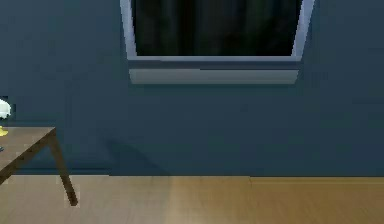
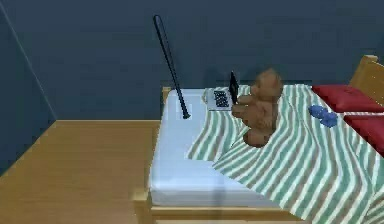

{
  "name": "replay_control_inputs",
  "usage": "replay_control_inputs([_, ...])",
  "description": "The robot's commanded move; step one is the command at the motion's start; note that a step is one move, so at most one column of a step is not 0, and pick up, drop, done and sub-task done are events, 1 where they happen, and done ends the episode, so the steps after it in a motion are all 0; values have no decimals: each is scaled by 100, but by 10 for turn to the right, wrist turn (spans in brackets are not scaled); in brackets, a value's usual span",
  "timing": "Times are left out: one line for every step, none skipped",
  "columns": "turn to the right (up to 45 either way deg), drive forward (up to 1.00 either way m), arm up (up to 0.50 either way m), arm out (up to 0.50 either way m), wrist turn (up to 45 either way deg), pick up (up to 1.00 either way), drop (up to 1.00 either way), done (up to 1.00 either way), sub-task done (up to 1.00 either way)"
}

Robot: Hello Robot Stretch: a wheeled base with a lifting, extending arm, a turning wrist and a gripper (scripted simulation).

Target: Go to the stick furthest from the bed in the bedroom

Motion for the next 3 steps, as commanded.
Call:
replay_control_inputs([0, 60, 0, 0, 0, 0, 0, 0, 0])
replay_control_inputs([450, 0, 0, 0, 0, 0, 0, 0, 0])
replay_control_inputs([180, 0, 0, 0, 0, 0, 0, 0, 0])
